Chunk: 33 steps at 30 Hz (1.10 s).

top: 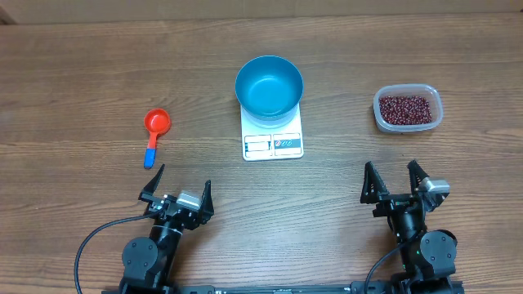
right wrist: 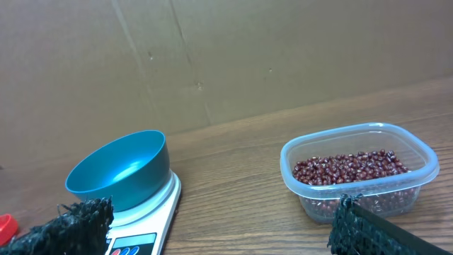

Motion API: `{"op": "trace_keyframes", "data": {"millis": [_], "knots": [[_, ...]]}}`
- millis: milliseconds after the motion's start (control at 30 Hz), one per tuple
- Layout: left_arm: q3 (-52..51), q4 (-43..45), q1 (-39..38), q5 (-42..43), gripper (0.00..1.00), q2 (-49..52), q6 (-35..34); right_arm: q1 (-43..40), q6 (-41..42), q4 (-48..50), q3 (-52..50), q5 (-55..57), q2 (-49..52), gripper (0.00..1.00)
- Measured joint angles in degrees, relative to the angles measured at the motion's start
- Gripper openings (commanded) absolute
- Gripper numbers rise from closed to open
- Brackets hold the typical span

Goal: Scoop item into bowl and weigh 150g on scale

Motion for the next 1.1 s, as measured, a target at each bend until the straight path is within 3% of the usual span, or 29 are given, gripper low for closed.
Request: {"op": "trace_keyframes", "data": {"millis": [267, 800, 1100], "knots": [[0.00, 0.09, 0.00, 0.04, 1.00, 0.00, -0.61, 0.00, 0.00, 0.00, 0.00, 0.02, 0.00, 1.00], [0.83, 0.66, 0.00, 0.00, 1.00, 0.00, -9.92, 0.00, 0.02, -0.02, 0.00, 0.04, 0.00, 1.00], [7.69, -6.08, 0.00, -0.02, 1.00, 0.00, -12.31, 0.00, 0.00, 0.02, 0.00, 0.00, 0.00, 1.00]]}}
